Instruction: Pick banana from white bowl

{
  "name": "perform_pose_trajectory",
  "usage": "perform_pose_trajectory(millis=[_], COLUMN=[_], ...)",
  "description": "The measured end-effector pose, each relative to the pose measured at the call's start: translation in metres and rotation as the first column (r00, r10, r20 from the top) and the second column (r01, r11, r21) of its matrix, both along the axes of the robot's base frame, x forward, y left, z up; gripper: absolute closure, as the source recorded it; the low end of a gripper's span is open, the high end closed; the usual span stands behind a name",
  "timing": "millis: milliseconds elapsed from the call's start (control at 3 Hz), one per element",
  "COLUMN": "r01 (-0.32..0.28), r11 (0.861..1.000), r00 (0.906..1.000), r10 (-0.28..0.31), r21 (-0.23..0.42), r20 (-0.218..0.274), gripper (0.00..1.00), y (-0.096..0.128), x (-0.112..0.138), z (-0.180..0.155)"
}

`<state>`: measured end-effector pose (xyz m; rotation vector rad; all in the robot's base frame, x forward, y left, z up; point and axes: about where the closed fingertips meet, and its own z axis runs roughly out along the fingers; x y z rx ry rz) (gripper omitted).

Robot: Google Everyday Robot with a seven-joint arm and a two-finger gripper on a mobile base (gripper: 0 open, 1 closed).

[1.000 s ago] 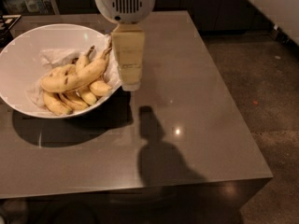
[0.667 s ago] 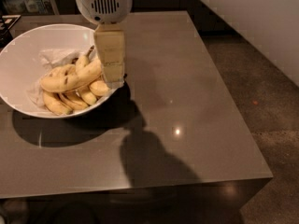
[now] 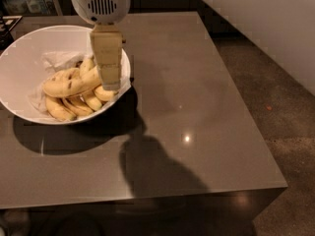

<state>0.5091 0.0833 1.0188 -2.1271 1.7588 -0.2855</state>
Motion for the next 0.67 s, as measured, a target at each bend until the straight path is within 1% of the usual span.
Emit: perform_pose_trajectory(millis=[333, 667], r01=[-0.043, -0.086], r11=[0.999, 0.996], r00=[0.9988, 0.9945], r10=[0.043, 0.084], r21=[-0.014, -0.027], r20=[-0.026, -0.062], gripper=[0.00, 0.03], y=[0.024, 0.047], x=[0.010, 0.017], z=[-0.018, -0.038])
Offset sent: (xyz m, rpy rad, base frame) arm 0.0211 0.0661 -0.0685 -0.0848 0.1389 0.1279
